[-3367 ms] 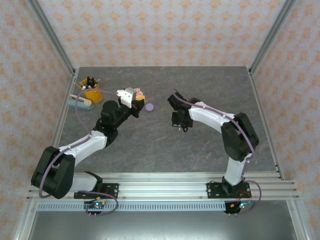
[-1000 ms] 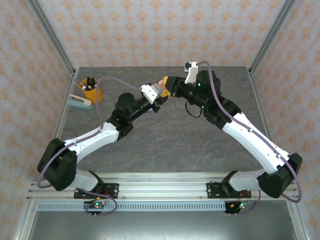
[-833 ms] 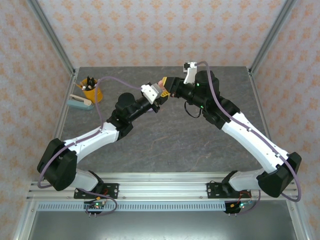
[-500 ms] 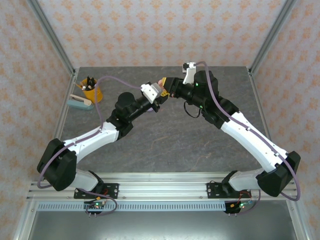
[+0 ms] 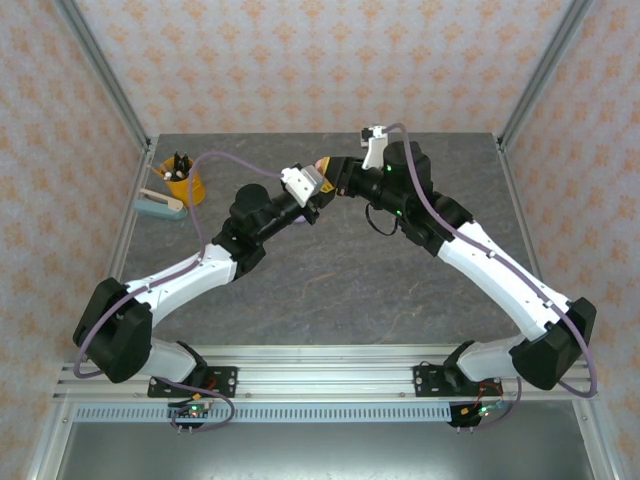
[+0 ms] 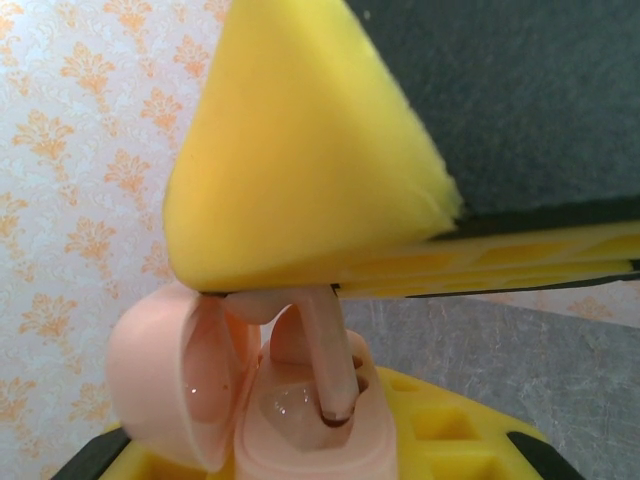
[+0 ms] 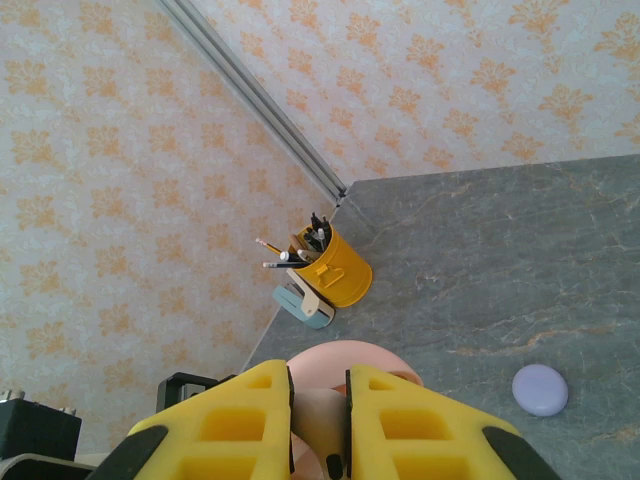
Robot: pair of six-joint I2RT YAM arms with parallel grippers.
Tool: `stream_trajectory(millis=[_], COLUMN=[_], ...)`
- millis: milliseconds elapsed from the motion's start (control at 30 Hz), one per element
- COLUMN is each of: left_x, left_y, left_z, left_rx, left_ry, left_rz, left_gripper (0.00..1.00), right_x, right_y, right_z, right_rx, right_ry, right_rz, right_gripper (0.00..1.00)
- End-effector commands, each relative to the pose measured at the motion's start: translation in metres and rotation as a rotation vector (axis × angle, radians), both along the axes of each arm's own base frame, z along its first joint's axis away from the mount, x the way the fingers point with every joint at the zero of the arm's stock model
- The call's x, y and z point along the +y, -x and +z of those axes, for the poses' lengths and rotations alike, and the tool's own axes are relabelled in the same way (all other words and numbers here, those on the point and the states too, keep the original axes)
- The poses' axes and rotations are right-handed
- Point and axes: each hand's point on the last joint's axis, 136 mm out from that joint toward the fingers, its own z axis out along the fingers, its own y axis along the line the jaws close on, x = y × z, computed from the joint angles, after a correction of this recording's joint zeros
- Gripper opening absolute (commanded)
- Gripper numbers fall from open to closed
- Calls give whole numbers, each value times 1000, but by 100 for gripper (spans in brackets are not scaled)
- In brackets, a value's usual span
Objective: Insert the wireless bluetooth earbuds into the charging case
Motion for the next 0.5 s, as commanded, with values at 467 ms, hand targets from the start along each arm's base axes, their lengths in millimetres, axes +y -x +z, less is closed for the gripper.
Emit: stream_trajectory(millis=[467], left_x=[1], left_y=[9], left_z=[38], left_rx=[-76], left_ry=[65], left_rz=[-13], left_gripper=[0], right_x=[13], right_y=[9], right_z=[-27], right_rx=[23], right_ry=[109], right_rz=[94], right_gripper=[24])
